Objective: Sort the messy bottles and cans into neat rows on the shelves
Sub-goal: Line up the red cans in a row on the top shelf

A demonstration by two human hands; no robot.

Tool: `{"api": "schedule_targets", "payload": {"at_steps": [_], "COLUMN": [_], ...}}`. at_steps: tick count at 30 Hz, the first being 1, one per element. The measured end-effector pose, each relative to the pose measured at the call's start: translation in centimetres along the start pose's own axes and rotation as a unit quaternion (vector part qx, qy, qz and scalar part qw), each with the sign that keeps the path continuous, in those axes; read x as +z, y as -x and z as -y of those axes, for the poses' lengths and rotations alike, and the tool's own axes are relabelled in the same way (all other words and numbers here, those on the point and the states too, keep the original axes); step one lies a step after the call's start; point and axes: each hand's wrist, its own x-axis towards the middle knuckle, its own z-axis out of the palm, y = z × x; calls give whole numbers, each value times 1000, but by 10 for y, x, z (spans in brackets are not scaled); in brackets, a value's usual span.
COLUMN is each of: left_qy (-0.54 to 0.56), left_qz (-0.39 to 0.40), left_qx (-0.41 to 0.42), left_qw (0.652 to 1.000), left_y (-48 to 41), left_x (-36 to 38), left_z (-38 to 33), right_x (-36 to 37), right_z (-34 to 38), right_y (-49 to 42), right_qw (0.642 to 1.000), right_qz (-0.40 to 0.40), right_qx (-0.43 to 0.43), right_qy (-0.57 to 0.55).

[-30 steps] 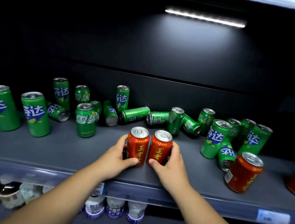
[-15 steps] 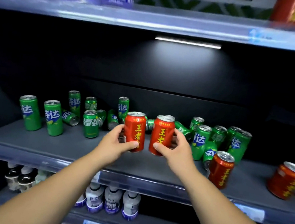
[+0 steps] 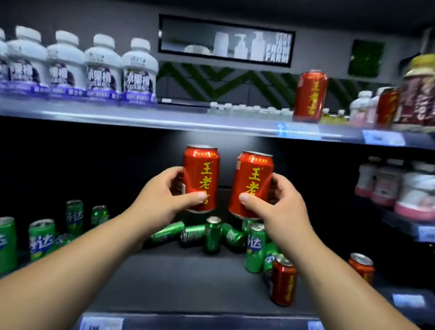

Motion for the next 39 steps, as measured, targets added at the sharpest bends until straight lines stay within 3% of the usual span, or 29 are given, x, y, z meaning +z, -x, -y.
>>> {"api": "schedule_targets", "payload": {"at_steps": [13, 23, 27, 34, 39], "left_qy": [-38, -146, -204, -192, -284], "left_qz": [52, -21, -65, -134, -117], "left_qx": [99, 155, 138, 65, 33], "left_qw": [993, 977, 967, 970, 951], "left_y": [-57, -133, -169, -215, -226], "left_x": [32, 100, 116, 144, 151], "left_z": [-94, -158, -169, -148, -131], "right_x": [-89, -181, -194, -186, -179], "right_z": [67, 81, 76, 49, 20], "right_y": [-40, -130, -175, -235, -249], "right_qw": [997, 984, 986, 992, 970], "right_qz": [-48, -63, -65, -58, -51], "right_qx": [-59, -109, -98, -62, -73], "right_qy": [35, 125, 122, 93, 224]}}
